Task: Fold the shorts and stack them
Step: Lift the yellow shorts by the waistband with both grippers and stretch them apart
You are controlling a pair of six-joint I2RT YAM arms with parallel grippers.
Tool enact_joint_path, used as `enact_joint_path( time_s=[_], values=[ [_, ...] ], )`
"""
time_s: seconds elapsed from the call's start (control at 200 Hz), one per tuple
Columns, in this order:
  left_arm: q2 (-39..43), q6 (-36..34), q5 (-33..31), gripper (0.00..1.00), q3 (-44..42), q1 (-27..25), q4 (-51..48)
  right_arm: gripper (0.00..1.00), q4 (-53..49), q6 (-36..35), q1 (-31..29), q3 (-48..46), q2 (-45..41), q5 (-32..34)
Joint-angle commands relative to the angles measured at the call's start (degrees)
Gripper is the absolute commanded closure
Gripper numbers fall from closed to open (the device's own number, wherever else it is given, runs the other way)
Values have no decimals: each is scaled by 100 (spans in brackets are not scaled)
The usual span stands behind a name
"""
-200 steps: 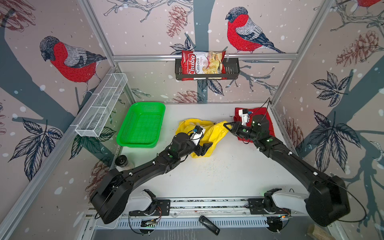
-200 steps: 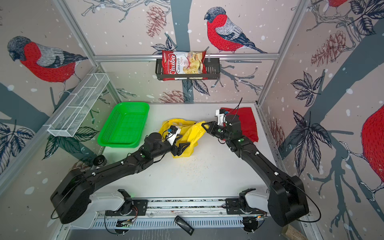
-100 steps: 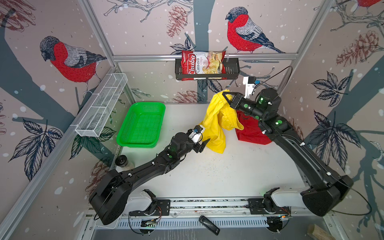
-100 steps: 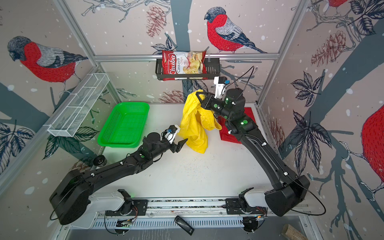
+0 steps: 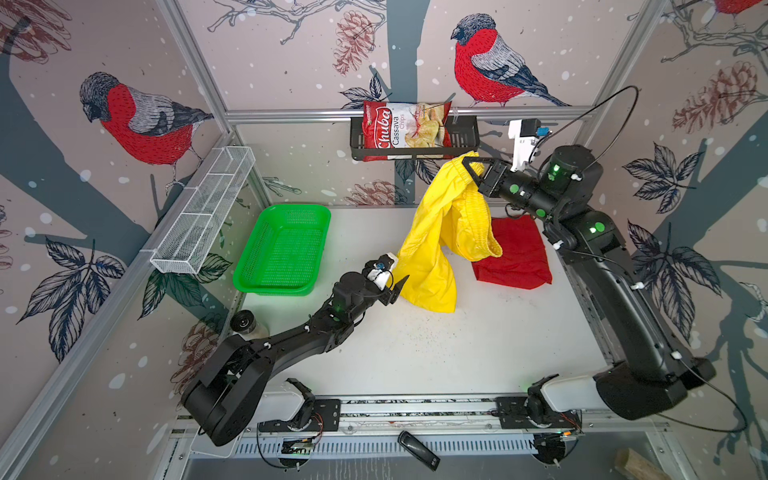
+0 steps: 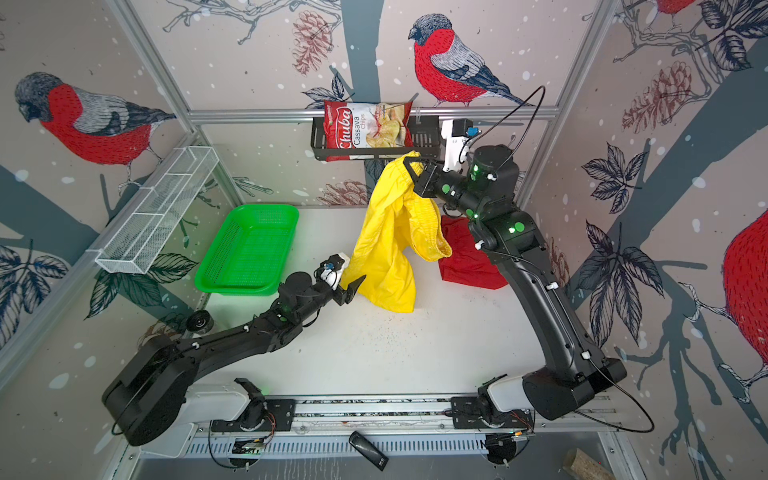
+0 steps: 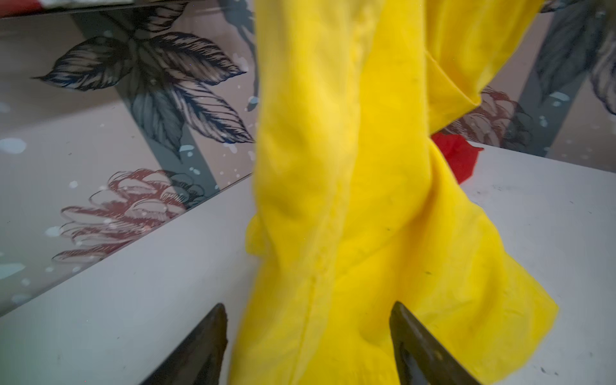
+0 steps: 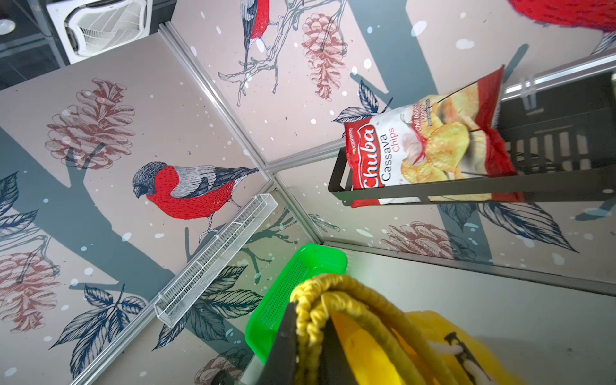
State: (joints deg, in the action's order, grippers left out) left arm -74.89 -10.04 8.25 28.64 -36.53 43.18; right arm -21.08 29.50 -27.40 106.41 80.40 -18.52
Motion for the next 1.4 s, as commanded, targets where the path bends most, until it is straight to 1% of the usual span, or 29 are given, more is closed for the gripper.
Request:
enact_joint_path(
  time_s=[0.0, 0.045, 0.2, 0.43, 0.565, 0.695, 0.735, 0.795, 0.901, 0.971, 1.011, 1.101, 1.171, 1.216, 1.316, 1.396],
  values=[
    [-99, -375, 592, 25, -142, 28, 803, 88, 19, -193, 61, 216, -10, -98],
    [-190, -340, 595, 25, -188, 23, 892, 88, 8, -198, 81, 268, -14, -128],
    [-591, -210, 288, 26, -404, 24, 1509, 88, 16, -153, 95, 369, -31, -267],
    [-1267, -35, 278, 27, -284, 24, 2115, 88, 16, -106, 94, 447, -86, -314],
    [-1586, 55, 458, 34, -150, 24, 2340, 88, 33, -85, 120, 443, -121, -300],
    [-1902, 149, 601, 37, -49, 24, 2675, 88, 108, -47, 121, 438, -130, -353],
    [-1981, 163, 638, 42, -2, 23, 2711, 88, 122, -43, 134, 435, -138, -354],
    [-1995, 186, 669, 53, 3, 22, 2750, 88, 121, -40, 163, 445, -149, -355],
    [-1755, 241, 618, 70, -69, 24, 2636, 88, 31, -31, 349, 422, -173, -278],
    [-1440, 174, 560, 84, -31, 23, 2075, 88, 46, -1, 557, 319, -222, -265],
    [-1206, 144, 417, 91, 25, 23, 1640, 88, 85, 23, 716, 203, -262, -281],
    [-570, 5, -102, 100, 301, 26, 315, 88, 169, 107, 1127, -119, -338, -365],
    [-45, -187, -641, 100, 680, 79, -937, 88, 284, 215, 1460, -433, -392, -498],
    [262, -321, -874, 100, 985, 166, -1755, 88, 430, 332, 1673, -666, -421, -668],
    [812, -545, -1153, 100, 1763, 653, -3363, 88, 716, 564, 2043, -1034, -437, -1043],
    [1152, -866, -1293, 100, 2490, 1119, -4490, 88, 581, 560, 2284, -977, -451, -1236]
  ],
)
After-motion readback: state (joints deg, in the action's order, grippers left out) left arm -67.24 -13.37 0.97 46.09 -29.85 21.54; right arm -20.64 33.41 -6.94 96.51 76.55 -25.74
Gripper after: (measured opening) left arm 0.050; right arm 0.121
